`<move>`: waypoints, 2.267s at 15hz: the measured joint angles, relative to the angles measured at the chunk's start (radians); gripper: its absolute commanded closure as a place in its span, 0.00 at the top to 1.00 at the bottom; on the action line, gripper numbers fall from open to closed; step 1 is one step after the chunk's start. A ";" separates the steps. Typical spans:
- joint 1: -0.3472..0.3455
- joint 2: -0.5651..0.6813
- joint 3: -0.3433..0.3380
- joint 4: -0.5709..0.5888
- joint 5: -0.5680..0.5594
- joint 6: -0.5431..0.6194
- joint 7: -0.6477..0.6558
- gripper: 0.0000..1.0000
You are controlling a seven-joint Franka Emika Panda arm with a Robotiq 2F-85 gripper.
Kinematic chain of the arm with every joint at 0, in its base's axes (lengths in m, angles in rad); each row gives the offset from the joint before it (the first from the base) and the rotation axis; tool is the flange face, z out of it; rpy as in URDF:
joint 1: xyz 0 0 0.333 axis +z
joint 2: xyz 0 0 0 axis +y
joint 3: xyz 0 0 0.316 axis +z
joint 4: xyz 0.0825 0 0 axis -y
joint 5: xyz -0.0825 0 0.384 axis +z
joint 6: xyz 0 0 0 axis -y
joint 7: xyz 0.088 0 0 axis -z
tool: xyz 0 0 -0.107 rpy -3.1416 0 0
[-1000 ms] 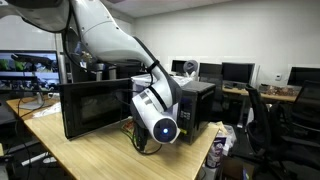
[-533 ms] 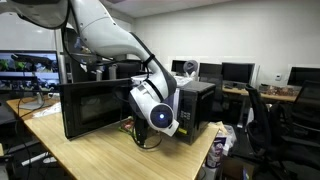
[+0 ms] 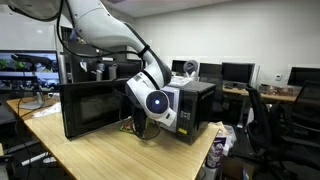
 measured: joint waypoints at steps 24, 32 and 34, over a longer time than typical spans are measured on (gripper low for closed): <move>-0.020 -0.237 -0.073 -0.378 0.116 0.230 -0.010 0.00; 0.005 -0.237 -0.062 -0.390 0.236 0.357 0.197 0.00; 0.004 -0.237 -0.066 -0.390 0.247 0.385 0.250 0.00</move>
